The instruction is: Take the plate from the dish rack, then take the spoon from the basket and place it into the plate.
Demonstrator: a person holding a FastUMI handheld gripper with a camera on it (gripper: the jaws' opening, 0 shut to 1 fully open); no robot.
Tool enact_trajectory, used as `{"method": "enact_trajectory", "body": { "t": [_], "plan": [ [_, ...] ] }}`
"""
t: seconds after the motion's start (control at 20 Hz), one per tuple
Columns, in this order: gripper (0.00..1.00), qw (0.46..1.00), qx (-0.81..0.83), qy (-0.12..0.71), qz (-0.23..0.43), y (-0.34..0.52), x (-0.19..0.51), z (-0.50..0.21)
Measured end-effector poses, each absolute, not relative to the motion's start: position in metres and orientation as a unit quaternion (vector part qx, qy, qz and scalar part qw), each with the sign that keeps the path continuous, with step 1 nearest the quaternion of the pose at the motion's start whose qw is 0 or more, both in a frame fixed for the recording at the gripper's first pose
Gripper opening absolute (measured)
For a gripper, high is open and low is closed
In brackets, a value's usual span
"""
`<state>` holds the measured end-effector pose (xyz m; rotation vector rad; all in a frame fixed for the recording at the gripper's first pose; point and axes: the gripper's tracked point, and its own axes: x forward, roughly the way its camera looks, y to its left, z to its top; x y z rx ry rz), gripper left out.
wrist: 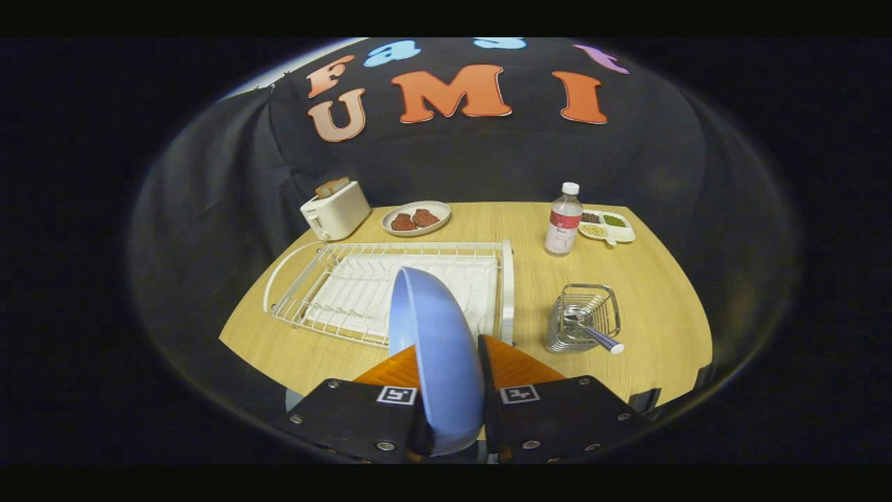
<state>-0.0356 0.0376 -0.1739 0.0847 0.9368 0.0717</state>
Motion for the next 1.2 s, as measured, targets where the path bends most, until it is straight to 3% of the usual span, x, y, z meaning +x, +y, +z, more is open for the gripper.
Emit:
{"method": "enact_trajectory", "body": {
  "t": [0.4, 1.2],
  "plan": [
    [0.29, 0.86, 0.146, 0.485, 0.065, 0.054, -0.083, -0.225],
    [0.3, 0.832, 0.277, 0.479, 0.039, 0.067, -0.111, -0.276]
  ]
}}
